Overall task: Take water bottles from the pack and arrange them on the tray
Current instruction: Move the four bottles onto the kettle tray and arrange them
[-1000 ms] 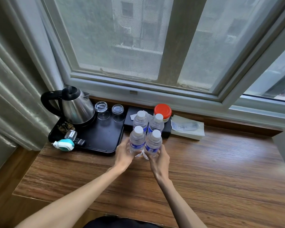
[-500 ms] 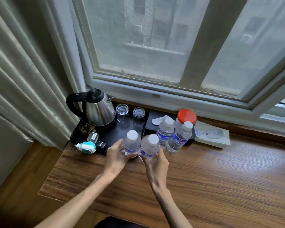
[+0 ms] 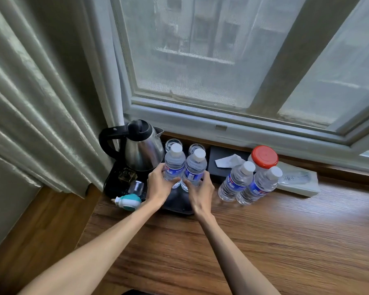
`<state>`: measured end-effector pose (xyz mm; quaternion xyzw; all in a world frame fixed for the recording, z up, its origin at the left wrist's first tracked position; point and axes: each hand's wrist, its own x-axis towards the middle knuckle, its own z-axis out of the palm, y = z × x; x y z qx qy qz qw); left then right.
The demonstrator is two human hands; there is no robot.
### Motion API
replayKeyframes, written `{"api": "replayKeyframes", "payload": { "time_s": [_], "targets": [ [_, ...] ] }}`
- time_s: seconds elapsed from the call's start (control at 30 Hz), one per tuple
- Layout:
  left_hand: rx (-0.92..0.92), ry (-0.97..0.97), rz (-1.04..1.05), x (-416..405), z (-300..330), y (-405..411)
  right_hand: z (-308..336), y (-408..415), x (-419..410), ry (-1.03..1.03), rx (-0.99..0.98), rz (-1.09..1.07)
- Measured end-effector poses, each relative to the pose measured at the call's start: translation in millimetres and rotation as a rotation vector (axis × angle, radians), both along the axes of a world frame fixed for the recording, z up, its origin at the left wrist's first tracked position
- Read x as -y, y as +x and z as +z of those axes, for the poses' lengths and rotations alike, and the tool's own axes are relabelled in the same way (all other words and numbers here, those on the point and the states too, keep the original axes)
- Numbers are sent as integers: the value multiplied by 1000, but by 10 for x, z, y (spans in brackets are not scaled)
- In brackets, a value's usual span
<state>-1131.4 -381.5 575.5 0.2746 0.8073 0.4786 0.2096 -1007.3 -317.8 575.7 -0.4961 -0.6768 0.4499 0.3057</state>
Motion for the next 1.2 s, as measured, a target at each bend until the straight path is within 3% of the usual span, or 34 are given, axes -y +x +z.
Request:
{"api": "replayKeyframes", "payload": {
  "time_s": [0.27, 0.8, 1.03, 1.2],
  "targets": [
    [2, -5, 13, -191, -231, -183, -136, -180, -101, 19, 30, -70],
    [-14, 13, 42, -312, -54, -90, -102, -332, -193, -35, 23, -106],
    [33, -66, 16, -16, -34, 189, -113, 23, 172, -23, -16, -91],
    [66, -132, -141, 50, -82, 584, -93, 609, 354, 47, -16, -228]
  ]
}}
